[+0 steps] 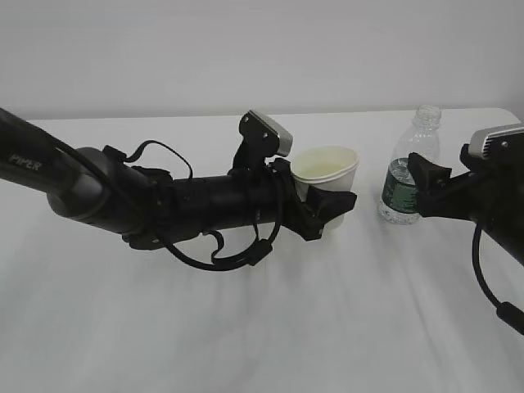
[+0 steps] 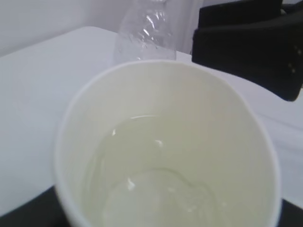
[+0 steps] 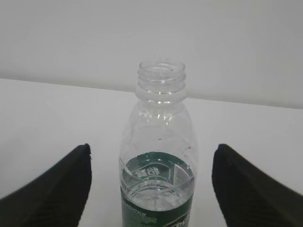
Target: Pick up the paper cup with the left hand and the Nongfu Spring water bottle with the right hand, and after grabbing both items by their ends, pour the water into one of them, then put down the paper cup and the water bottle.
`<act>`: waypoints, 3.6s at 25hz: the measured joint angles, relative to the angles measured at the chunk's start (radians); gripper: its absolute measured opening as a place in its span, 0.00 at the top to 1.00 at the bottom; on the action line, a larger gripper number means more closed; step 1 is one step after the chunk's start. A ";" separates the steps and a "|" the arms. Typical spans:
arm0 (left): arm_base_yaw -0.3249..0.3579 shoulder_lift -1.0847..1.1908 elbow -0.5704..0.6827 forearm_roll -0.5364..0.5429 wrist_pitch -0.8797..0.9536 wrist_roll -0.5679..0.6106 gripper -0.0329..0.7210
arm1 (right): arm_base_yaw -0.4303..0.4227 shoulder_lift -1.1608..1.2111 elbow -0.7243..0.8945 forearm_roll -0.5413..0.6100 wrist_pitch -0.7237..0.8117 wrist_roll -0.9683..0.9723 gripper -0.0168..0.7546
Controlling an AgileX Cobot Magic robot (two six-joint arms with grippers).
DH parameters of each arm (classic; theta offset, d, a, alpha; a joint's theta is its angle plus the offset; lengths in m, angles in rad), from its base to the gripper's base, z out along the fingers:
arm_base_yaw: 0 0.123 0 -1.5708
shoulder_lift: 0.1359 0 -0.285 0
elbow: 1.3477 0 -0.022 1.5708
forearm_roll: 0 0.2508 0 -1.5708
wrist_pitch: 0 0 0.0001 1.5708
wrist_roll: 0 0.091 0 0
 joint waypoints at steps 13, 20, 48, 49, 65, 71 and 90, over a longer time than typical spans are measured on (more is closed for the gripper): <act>0.041 -0.022 0.000 -0.031 0.004 0.014 0.35 | 0.000 -0.060 0.004 -0.047 0.000 0.000 0.19; 0.095 -0.022 0.000 -0.038 0.004 0.015 0.35 | 0.000 -0.086 0.004 -0.057 0.039 0.000 0.19; 0.236 -0.079 0.125 -0.047 -0.020 0.078 0.35 | 0.000 -0.089 0.005 -0.092 0.056 0.000 0.21; 0.247 -0.083 0.143 -0.054 -0.042 0.088 0.35 | 0.000 -0.089 0.005 -0.094 0.056 0.000 0.21; 0.337 -0.140 0.361 -0.289 -0.196 0.291 0.35 | 0.000 -0.089 0.005 -0.099 0.056 0.000 0.21; 0.337 -0.158 0.405 -0.396 -0.228 0.349 0.35 | 0.000 -0.089 0.005 -0.099 0.061 0.000 0.21; 0.337 -0.175 0.581 -0.672 -0.272 0.457 0.35 | 0.000 -0.089 0.005 -0.102 0.061 0.000 0.21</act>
